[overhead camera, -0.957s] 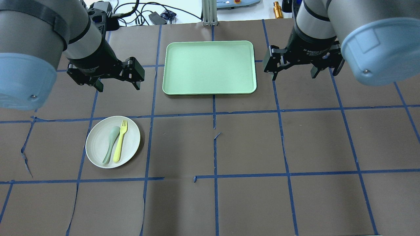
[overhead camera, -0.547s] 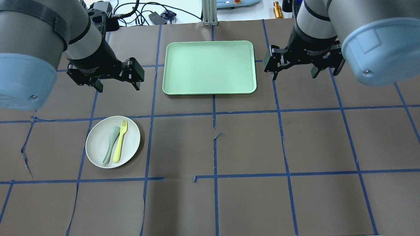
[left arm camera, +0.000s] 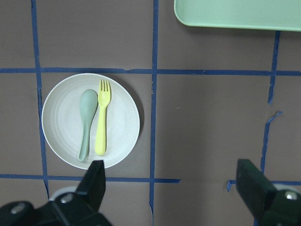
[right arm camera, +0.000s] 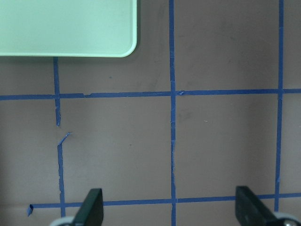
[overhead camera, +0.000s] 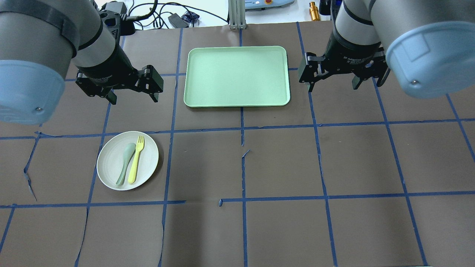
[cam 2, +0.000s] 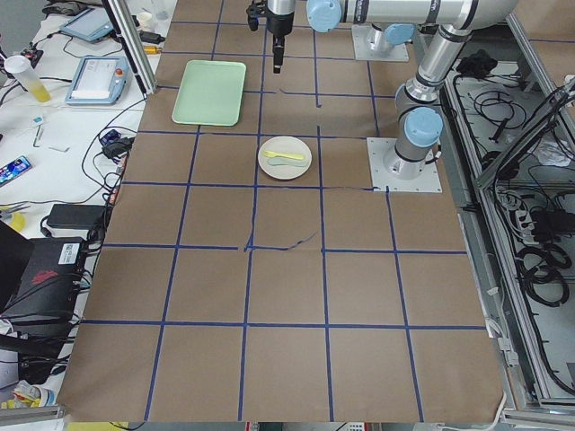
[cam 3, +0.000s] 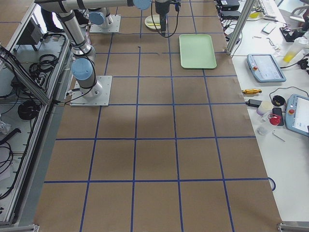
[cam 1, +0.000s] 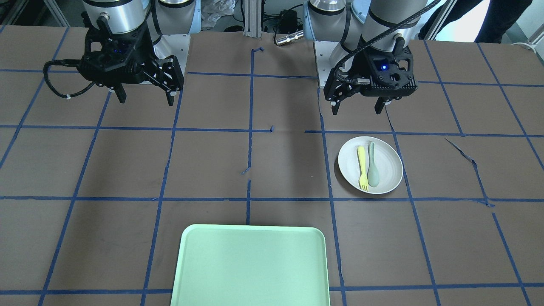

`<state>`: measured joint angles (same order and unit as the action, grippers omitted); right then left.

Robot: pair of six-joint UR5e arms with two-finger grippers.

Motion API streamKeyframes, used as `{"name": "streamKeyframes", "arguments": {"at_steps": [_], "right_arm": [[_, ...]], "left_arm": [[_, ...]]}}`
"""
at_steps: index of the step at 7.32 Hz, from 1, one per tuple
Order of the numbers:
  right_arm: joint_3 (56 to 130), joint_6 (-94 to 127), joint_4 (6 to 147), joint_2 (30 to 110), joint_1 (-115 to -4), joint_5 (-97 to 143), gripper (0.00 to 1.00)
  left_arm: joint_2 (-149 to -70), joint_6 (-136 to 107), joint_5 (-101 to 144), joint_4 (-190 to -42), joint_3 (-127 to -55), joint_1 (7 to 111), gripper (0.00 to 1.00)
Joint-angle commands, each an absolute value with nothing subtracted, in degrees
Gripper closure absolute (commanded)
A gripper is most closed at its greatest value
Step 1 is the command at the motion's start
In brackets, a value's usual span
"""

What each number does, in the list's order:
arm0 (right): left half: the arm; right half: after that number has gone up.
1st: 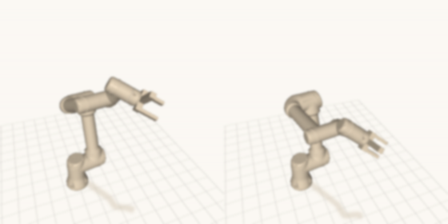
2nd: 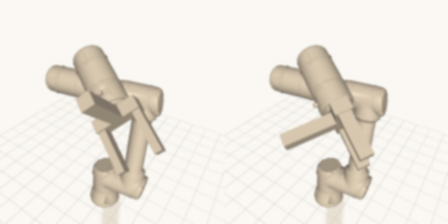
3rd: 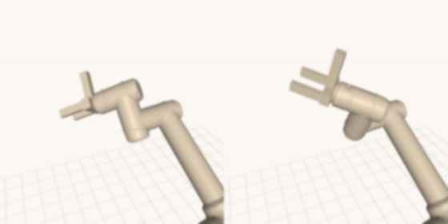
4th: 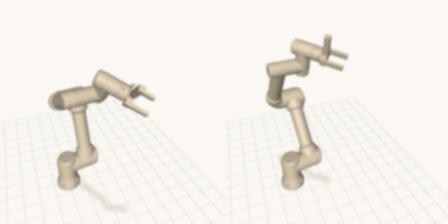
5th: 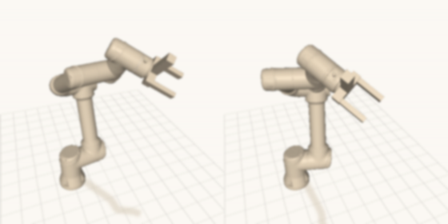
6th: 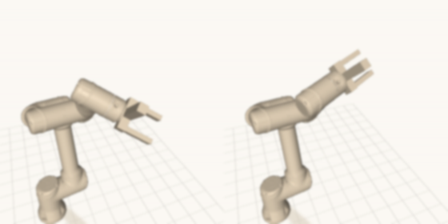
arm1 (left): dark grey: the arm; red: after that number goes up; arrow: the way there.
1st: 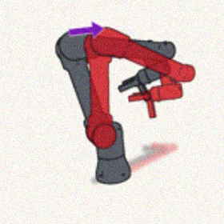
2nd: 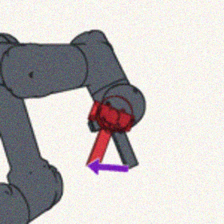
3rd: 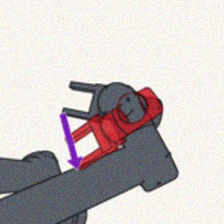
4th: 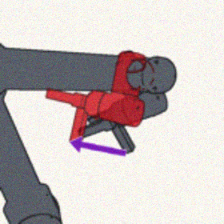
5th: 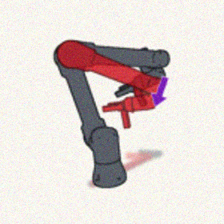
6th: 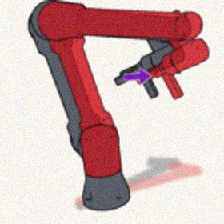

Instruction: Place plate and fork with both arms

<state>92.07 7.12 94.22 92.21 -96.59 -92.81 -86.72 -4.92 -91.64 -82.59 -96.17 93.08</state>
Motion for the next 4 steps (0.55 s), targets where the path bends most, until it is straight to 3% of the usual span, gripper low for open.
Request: {"name": "streamKeyframes", "arguments": {"at_steps": [1, 4], "right_arm": [[92.02, 7.12, 94.22, 92.28, -96.59, -92.81, 0.0], [92.02, 7.12, 94.22, 92.29, -96.59, -93.08, 0.0]], "left_arm": [[-86.75, -4.92, -91.67, -82.62, -96.15, 92.99, 0.0], [-86.84, -4.92, -91.58, -82.62, -96.07, 92.99, 0.0]]}}
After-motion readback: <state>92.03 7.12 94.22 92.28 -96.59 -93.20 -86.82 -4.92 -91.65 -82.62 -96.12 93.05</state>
